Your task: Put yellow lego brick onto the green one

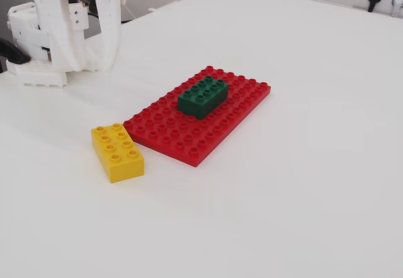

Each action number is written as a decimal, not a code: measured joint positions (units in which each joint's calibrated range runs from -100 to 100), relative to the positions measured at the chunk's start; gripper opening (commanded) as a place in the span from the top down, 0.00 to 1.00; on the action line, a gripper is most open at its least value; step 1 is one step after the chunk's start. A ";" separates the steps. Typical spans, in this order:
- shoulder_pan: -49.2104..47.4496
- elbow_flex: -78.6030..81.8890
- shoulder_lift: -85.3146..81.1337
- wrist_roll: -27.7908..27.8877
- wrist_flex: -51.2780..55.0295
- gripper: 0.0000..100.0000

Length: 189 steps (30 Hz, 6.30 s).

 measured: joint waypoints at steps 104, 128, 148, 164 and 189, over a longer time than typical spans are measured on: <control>-0.29 8.30 21.27 10.92 -18.15 0.75; -0.29 8.93 21.19 10.92 -18.67 0.88; -5.60 -2.98 13.34 7.18 0.43 0.88; -23.44 -3.97 0.42 -5.88 5.62 0.88; -31.63 32.64 -31.57 -31.05 -15.30 0.88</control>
